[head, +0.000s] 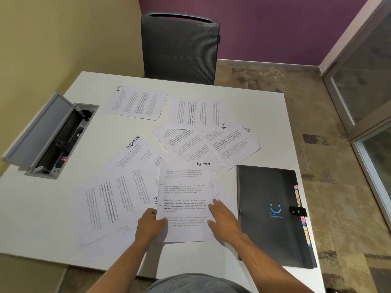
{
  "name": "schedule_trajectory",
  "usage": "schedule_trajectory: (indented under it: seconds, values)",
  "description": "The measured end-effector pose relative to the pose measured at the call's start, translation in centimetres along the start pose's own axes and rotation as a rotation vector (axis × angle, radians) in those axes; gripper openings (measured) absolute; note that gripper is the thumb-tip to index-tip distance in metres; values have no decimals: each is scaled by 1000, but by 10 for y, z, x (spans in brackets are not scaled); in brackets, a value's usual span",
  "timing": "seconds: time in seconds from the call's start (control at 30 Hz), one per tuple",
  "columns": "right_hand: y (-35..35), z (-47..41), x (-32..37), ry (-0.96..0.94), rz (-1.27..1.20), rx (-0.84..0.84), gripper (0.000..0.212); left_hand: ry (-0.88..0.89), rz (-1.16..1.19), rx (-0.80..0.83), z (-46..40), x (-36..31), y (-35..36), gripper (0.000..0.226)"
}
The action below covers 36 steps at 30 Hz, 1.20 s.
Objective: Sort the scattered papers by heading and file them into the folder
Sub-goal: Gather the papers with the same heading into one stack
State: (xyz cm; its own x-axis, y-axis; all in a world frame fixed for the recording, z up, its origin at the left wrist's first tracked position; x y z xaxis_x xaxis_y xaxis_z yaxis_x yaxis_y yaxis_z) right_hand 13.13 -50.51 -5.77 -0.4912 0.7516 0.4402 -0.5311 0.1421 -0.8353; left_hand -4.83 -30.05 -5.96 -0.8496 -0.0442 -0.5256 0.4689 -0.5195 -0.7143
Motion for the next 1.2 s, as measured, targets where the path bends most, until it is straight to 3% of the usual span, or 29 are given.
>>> schedule_trajectory:
  seconds: [0.2,0.33,0.5,0.57,0.67,0.83,1.0,1.2]
  values:
    - [0,-11,11,-67,124,-9,56,124,-150,-190,-23,-28,-19,38]
    - [-12,-24,15,-64,127,-76,55,188,-31,-164,-51,-66,-6,48]
    - [-13,-43,15,-73,121,-40,73,188,89,-132,-98,-123,9,56]
    - [-2,-51,15,-73,152,21,83,165,120,-146,-122,-147,14,60]
    - [4,-60,21,-156,209,-40,106,119,112,-173,-155,-177,21,68]
    - [23,-61,10,-70,251,14,110,-91,-13,-247,-187,-207,29,77]
    - [28,-62,6,-58,241,33,115,-133,-101,-342,-201,-222,40,102]
    - [27,-58,4,-75,231,19,136,-232,6,-319,-207,-223,46,103]
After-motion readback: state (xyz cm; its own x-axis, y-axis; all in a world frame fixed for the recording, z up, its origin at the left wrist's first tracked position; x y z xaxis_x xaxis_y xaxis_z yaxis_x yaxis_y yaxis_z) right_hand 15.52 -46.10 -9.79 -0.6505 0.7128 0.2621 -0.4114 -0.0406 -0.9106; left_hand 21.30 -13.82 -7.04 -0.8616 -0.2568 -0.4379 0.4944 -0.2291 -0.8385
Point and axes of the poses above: each hand's wrist, its own z-axis away from the middle knuckle, its own y-axis out of the palm, x = y × z, the point moved 10 cm from there along -z, towards the middle knuckle, and after that the axes turned 14 degrees about -x, right-handed, at the moved point
